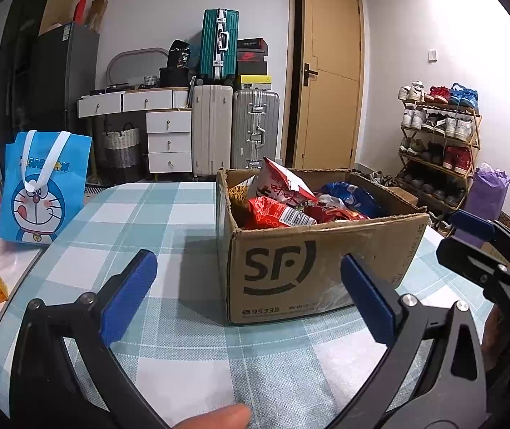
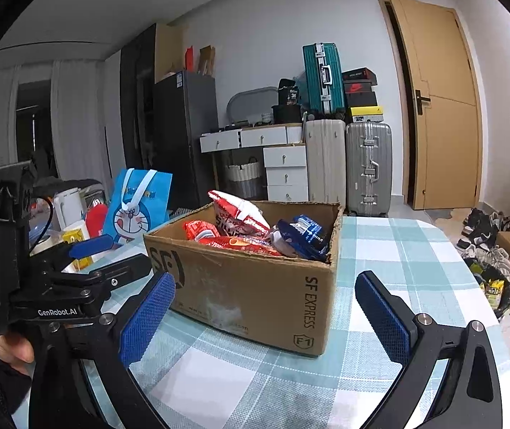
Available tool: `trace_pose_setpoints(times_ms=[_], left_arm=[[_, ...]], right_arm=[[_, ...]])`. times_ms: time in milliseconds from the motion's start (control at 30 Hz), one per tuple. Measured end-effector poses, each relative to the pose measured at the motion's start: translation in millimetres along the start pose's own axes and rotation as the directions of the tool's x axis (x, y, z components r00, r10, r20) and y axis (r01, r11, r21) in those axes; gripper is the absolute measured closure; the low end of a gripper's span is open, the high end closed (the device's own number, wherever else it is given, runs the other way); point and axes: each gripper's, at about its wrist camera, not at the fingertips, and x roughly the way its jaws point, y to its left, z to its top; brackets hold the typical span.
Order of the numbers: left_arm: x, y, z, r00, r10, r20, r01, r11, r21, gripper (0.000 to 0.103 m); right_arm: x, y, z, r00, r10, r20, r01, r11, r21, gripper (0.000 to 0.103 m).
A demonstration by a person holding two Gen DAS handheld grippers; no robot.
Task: Organize snacks
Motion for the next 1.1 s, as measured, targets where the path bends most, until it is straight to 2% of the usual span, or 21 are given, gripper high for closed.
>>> trace_pose_setpoints(times_ms=[133, 1100], left_arm=[[-2.8, -1.7, 0.3, 1.000, 0.002, 0.004, -0.002, 1.000, 0.001, 0.000], [-4.5, -1.6, -0.5, 1.000, 0.001, 0.009, -0.001, 1.000, -0.001, 0.000]], right_arm=[[-2.7, 2.9, -0.9, 1.000, -0.020, 0.012, 0.020, 1.000, -0.014, 0.000], [-1.5, 4.3, -2.7, 1.000, -0.010, 0.008, 0.010, 1.000, -0.020, 0.000]])
